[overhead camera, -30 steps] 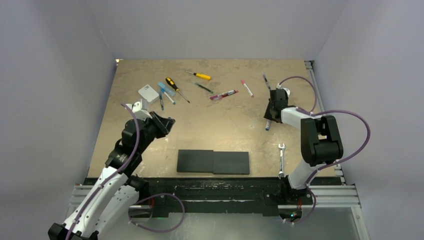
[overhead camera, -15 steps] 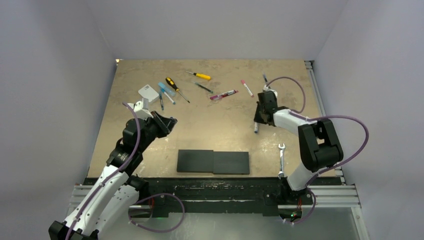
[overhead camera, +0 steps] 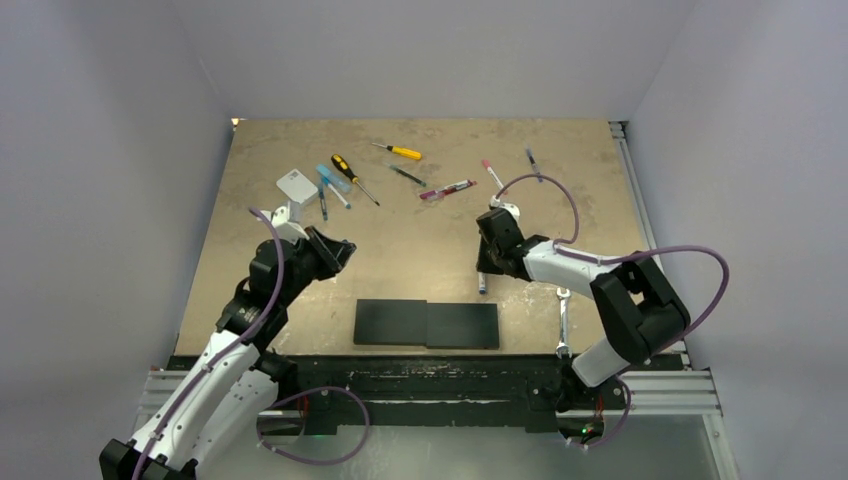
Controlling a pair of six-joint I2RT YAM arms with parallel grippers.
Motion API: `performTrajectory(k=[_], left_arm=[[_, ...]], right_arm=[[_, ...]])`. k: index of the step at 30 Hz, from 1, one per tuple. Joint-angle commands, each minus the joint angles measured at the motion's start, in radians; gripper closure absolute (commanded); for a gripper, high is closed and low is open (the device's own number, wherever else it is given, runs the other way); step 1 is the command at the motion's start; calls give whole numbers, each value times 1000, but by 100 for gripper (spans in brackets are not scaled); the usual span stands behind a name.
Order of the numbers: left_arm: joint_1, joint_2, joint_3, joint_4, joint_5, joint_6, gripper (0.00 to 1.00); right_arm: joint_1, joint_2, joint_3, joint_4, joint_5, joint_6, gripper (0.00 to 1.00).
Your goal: Open the pen caps
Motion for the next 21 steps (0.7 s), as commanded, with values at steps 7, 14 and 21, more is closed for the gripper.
performTrajectory(k=[7, 14, 21], left_arm=[[0, 8, 7, 13, -15, -4, 100], [0, 46, 45, -18, -63, 18, 100], [0, 103, 117, -82, -130, 39, 100]], right_arm=[[27, -28, -71, 41, 12, 72, 83], [32, -66, -76, 44, 10, 73, 49], [33, -129, -69, 46, -2, 74, 36]])
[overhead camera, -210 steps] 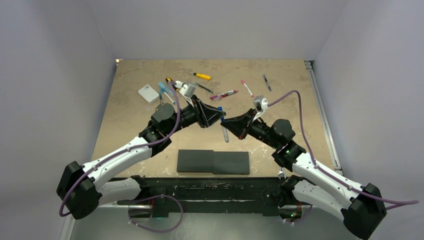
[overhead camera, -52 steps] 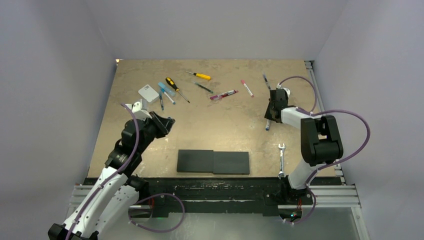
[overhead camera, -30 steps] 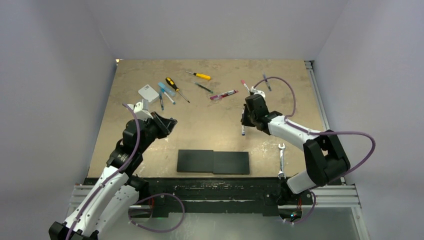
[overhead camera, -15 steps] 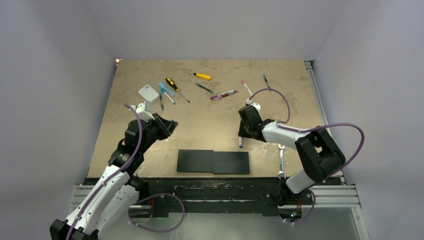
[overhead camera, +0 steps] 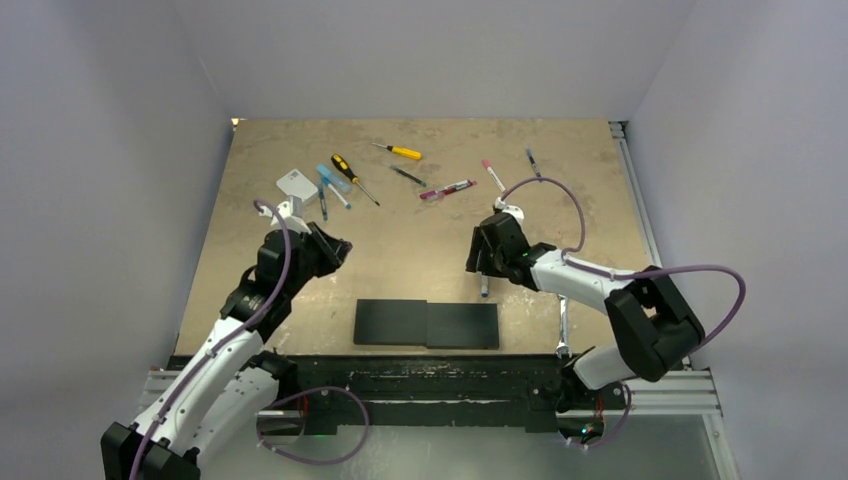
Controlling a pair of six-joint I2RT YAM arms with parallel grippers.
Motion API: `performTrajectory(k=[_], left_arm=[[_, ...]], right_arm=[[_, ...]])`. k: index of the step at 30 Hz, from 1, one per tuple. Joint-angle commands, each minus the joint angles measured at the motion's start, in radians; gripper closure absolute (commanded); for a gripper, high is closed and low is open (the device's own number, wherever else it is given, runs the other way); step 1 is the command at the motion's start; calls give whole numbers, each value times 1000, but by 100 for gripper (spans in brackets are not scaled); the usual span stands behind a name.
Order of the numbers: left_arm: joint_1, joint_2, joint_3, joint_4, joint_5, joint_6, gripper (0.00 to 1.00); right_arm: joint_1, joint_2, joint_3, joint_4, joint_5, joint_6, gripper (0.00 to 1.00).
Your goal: Open the pen caps
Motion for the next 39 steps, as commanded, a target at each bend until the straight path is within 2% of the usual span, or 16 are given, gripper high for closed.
performTrajectory(k=[1, 4, 8, 10, 17, 21, 27, 32, 38, 39], left_arm=[[0, 32, 96, -45, -80, 27, 100], [0, 76, 151, -98, -151, 35, 100], [13, 192, 234, -179, -266, 46, 100], [51, 251, 262, -202, -279, 36, 100], [346, 441, 244, -139, -85, -48, 100], [438, 598, 237, -68, -79, -51, 100], [444, 803, 317, -10, -148, 8, 100], [444, 908, 392, -42, -203, 120, 100], [444, 979, 397, -54, -190, 188, 100], [444, 986, 396, -55, -183, 192, 95]], right_arm=[[2, -70, 12, 2, 5, 8, 34], [2, -146, 40, -22, 17, -18, 24], [2, -294, 58, 31, 11, -119, 18], [3, -361, 32, 58, -2, -138, 17], [3, -498, -135, 158, -62, -131, 17], [3, -528, -179, 167, -84, -106, 18], [3, -580, -187, 159, -76, -121, 18], [3, -605, -186, 151, -73, -128, 18], [3, -583, -159, 149, -84, -132, 18], [3, -582, -154, 146, -83, -134, 18]])
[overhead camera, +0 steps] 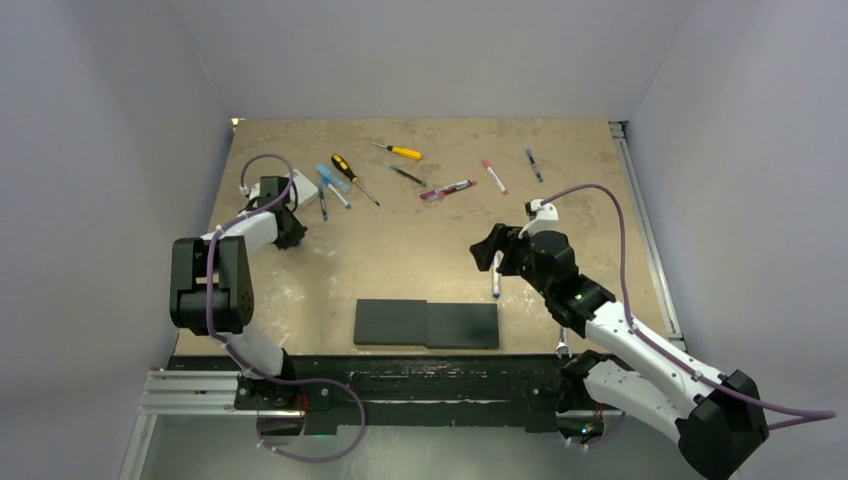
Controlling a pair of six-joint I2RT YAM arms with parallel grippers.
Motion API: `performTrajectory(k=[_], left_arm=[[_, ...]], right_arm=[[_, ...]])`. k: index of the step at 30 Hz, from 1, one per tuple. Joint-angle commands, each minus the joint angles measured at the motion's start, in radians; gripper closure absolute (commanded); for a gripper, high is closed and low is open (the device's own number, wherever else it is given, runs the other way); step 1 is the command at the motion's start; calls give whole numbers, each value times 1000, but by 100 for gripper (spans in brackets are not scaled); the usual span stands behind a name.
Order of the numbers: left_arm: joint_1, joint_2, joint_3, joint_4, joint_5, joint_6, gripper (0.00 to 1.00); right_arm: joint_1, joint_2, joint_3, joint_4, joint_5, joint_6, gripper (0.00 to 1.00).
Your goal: Open the pen caps
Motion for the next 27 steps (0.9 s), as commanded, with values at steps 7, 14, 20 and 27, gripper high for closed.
performTrajectory(k=[7, 14, 20, 27], left_arm=[[3, 54, 11, -5, 42, 69, 65], [4, 30, 6, -4, 56, 70, 57], [3, -65, 27, -34, 87, 73, 53], [-38, -319, 26, -57, 141, 49, 42]], right_arm=[[2, 3, 64, 8, 9, -27, 18], [3, -19, 53, -24, 13, -14, 18], [2, -28, 78, -41, 20, -10, 18], [2, 31, 179, -47, 37, -36, 18]])
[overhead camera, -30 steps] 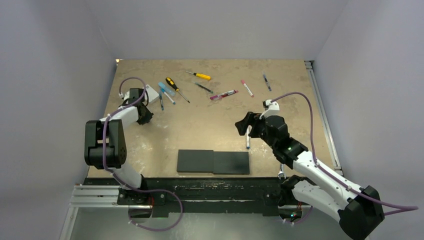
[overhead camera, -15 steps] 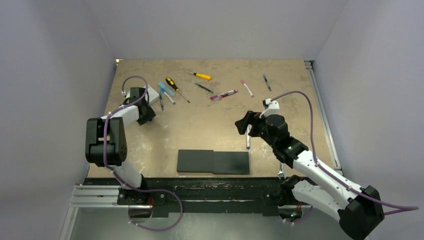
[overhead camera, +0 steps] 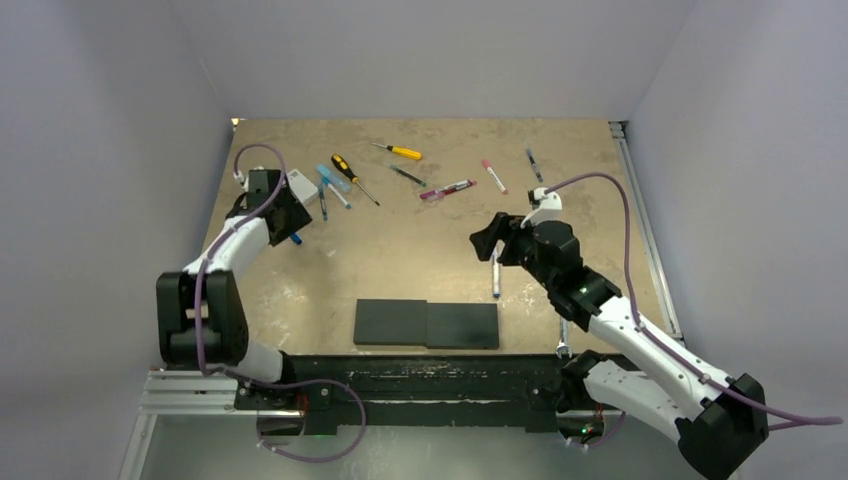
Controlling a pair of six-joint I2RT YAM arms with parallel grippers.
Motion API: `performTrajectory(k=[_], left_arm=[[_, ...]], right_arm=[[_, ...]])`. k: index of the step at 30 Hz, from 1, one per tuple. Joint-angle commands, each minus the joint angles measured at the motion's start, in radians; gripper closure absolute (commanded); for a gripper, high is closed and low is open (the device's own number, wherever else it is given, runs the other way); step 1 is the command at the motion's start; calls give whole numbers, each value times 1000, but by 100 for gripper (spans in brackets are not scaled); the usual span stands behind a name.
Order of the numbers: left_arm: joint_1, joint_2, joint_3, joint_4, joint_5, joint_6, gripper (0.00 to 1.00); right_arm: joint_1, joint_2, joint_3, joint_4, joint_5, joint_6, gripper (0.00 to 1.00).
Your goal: Open the pen caps
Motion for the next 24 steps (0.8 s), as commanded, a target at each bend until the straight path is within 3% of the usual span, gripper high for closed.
performTrajectory(k=[1, 7, 10, 16, 24], left_arm=[[-62, -228, 4, 9, 36, -11, 40], [-267, -489, -152, 162, 37, -72, 37], [-345, -569, -213, 195, 45, -95, 37], [-375, -658, -253, 154, 78, -98, 37], [-375, -729, -281, 135, 100, -69, 38]], right_arm=[[2, 54, 121, 17, 29, -29, 18], [0, 234, 273, 52, 142, -15, 18], [-61, 359, 369, 61, 224, 2, 19], [-310, 664, 555, 60, 181, 58, 24], [-460, 1038, 837, 35, 159, -119, 33]])
